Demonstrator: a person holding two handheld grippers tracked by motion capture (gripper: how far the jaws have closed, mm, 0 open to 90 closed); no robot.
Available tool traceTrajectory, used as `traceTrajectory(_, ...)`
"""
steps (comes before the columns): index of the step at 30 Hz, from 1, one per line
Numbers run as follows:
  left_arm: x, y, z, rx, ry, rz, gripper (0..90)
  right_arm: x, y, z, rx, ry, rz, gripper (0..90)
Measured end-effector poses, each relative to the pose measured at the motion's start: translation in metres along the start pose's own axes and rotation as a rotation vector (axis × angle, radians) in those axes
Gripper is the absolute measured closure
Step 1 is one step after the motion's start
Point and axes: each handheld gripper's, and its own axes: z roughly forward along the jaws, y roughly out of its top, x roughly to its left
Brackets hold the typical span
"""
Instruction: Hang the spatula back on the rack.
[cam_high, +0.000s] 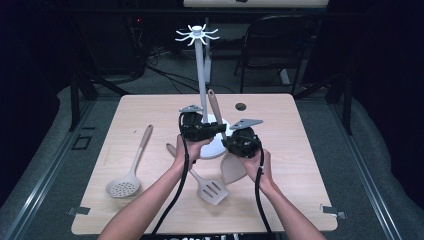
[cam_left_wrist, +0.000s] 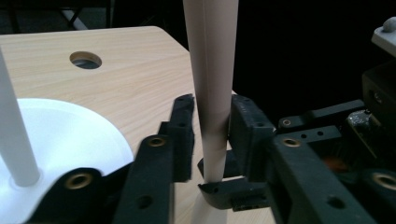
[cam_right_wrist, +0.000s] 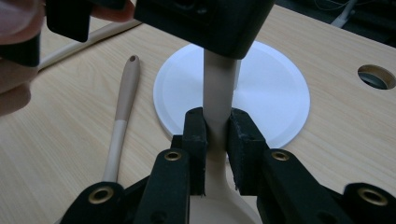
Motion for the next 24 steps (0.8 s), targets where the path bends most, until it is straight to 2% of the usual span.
traceTrajectory(7,-0.005,0.0,0.0,-0.037,-0.018,0.027,76.6,-0.002,0.0,-0.003,-0.028,0.013,0.005,77.9)
traceTrajectory(12,-0.005,0.001,0.001,-0.039,-0.031,0.037,76.8,-0.004,-0.002,-0.005,-0.053,0.026,0.013,75.5)
traceTrajectory(18,-0.005,0.004,-0.001,-0.035,-0.033,0.061,76.7,-0.007,-0.003,-0.012,-0.057,0.035,0.005,68.7)
traceTrajectory(24,-0.003,0.008,-0.008,-0.039,-0.03,0.084,76.7,-0.014,-0.01,-0.021,-0.029,0.044,-0.008,52.1)
